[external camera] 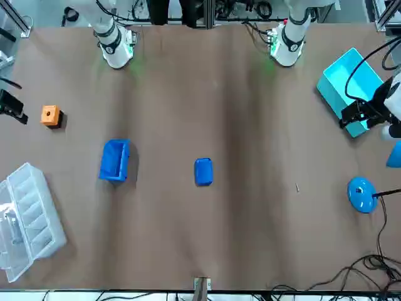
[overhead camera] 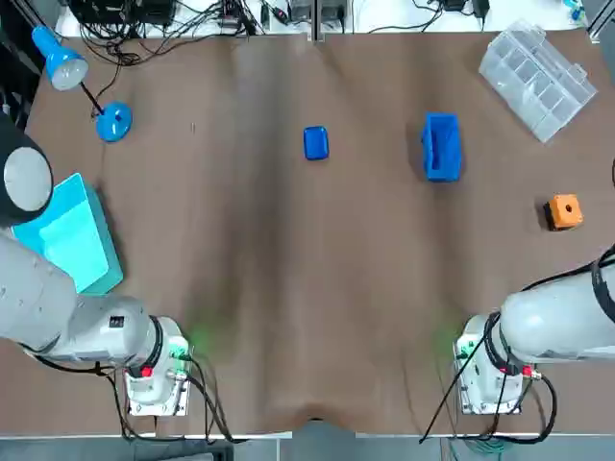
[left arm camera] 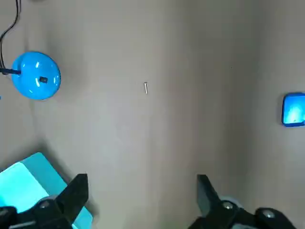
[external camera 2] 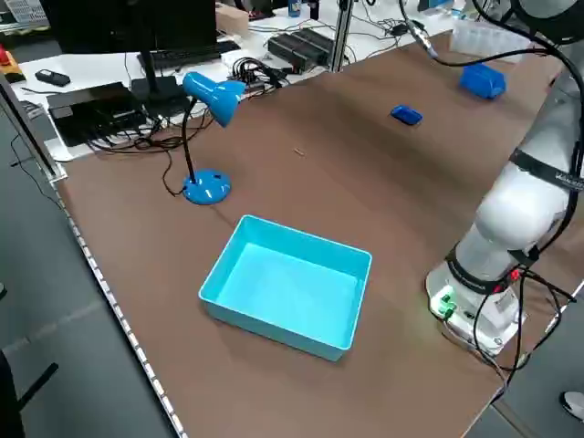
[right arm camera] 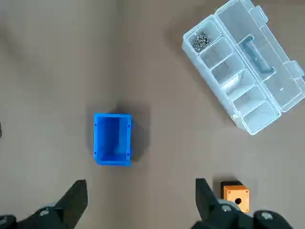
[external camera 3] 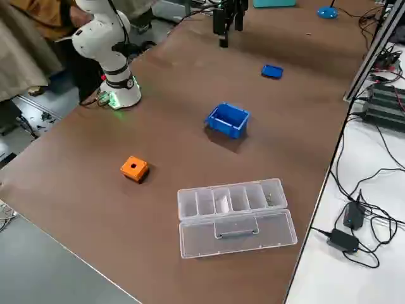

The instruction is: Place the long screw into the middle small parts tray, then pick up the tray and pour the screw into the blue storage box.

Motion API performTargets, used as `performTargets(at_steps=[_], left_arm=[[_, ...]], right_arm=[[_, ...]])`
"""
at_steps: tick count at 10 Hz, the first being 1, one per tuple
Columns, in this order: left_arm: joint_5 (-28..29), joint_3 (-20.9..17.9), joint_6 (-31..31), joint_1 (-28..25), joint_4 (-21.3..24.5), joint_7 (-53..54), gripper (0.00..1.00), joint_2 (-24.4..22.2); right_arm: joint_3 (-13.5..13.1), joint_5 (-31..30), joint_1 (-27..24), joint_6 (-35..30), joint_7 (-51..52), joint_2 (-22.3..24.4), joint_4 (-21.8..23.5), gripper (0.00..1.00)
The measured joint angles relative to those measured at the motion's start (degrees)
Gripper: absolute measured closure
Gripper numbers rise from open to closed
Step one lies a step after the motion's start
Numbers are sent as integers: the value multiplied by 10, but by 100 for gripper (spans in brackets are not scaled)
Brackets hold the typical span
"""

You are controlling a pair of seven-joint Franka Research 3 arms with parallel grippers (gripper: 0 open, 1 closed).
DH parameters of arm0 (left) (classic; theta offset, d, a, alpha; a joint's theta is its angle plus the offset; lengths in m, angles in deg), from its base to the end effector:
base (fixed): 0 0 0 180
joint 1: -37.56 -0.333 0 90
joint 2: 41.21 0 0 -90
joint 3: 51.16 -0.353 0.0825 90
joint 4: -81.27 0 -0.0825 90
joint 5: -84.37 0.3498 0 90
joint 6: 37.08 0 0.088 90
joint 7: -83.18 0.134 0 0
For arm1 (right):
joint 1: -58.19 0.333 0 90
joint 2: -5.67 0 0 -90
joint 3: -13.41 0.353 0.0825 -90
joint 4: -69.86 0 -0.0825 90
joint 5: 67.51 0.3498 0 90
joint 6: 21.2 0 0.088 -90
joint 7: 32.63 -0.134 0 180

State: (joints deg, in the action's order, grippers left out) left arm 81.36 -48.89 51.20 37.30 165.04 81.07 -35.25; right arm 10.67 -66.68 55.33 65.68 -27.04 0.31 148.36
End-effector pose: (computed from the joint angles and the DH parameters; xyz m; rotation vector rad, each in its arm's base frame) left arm 0.5521 -0.0252 0.6237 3.0856 0.0015 -0.0420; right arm 0.5467 -0.0500 0.6671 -3.1357 -0.0021 -0.0839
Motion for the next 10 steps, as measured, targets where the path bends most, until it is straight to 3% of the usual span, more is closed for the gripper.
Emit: performTargets(at_steps=[10], left_arm=[[2,-4,-1,-8,5,0,1,2]], right_arm=[[2,-2,-11,1,1,-1,0,0]])
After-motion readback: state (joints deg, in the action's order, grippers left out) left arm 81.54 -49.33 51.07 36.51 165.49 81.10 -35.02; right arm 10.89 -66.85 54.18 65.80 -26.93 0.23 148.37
